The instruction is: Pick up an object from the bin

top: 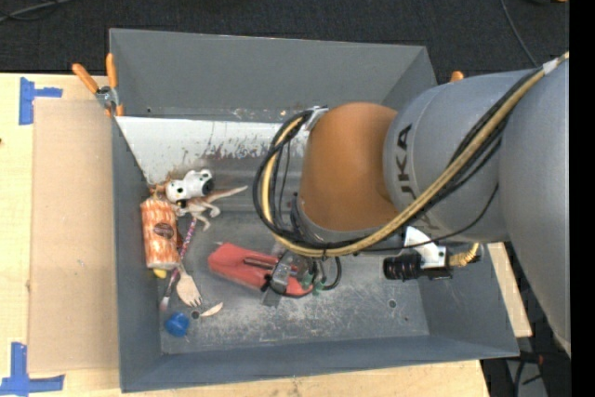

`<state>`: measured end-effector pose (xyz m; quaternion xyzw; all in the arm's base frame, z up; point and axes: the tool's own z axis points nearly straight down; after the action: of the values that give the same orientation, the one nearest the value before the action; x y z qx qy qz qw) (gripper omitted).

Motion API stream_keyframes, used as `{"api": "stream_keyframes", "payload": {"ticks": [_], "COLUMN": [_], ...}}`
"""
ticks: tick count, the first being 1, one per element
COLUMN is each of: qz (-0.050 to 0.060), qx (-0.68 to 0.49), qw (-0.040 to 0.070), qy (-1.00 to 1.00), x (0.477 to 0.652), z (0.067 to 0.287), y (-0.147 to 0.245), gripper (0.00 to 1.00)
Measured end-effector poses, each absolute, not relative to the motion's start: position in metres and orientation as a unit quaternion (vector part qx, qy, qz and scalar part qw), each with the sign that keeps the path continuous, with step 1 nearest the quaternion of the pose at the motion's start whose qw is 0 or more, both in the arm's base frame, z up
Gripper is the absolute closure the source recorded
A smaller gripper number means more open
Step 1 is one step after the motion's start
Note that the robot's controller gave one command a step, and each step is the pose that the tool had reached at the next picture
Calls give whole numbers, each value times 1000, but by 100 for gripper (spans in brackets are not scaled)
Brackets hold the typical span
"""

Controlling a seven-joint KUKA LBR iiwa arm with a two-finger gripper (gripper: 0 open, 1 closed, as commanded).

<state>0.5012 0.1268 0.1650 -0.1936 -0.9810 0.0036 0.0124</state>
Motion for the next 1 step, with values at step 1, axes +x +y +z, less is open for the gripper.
{"api": "stream_keyframes", "payload": {"ticks": [1], "qz": [2], "qx": [-193], "qw": [9], "qy": [-981], "x": [503], "z": [203], "y": [127], "gripper": [100]}}
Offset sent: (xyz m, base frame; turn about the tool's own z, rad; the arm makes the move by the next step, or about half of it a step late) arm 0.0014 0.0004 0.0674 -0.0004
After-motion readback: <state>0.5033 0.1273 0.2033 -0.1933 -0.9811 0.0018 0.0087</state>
